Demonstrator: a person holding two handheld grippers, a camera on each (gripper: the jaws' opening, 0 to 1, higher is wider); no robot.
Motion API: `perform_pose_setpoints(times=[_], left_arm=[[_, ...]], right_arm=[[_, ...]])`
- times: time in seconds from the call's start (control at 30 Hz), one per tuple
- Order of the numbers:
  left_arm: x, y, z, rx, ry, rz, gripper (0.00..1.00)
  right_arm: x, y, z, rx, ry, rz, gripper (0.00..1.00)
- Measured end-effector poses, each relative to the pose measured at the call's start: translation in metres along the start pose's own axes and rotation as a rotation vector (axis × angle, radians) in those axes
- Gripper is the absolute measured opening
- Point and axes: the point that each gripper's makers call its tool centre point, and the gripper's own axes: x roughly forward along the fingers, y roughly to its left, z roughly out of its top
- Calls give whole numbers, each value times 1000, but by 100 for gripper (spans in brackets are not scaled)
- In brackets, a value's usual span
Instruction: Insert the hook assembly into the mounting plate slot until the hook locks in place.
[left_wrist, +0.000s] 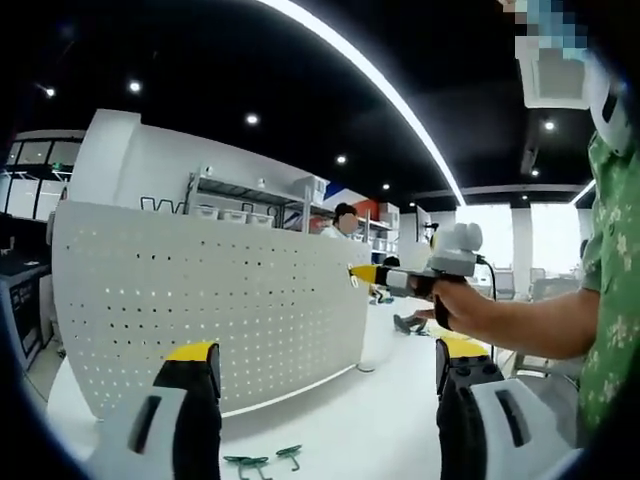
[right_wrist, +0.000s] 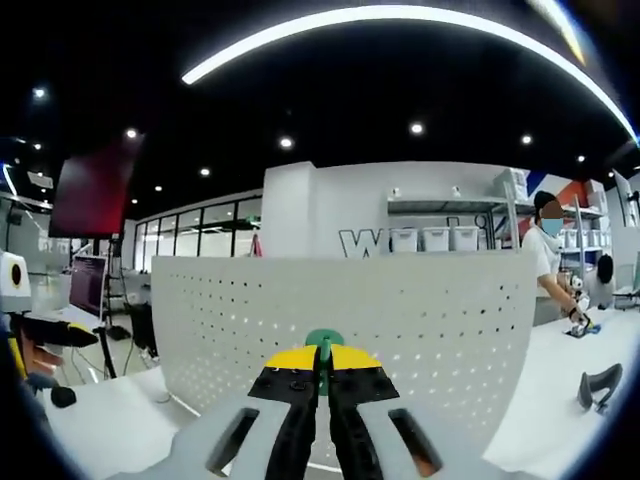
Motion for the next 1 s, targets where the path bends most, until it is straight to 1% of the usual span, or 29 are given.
perform_pose_setpoints(times=[0.13, 0.2, 0.3, 0.43, 0.57, 0.77, 1.0], left_arm=[[1, 1, -1, 5, 6, -5, 91], [2, 3, -2, 6, 6, -2, 91], [1, 4, -2, 9, 10, 1, 91], [0, 8, -4, 8, 13, 11, 91], [-2, 12, -6, 6, 19, 22, 91], [-5, 18, -10, 0, 26, 39, 90], [-7, 22, -16, -7, 39, 56, 90]], right_arm=[[7, -9, 8, 1, -30, -26, 1], [9, -10, 15, -20, -50, -40, 1], [18, -17, 24, -55, -84, -61, 1], [26, -22, 32, -61, -109, -79, 1], [37, -27, 40, -93, -136, -90, 1], [48, -36, 43, -104, -151, -104, 1], [63, -46, 40, -104, -157, -113, 1]])
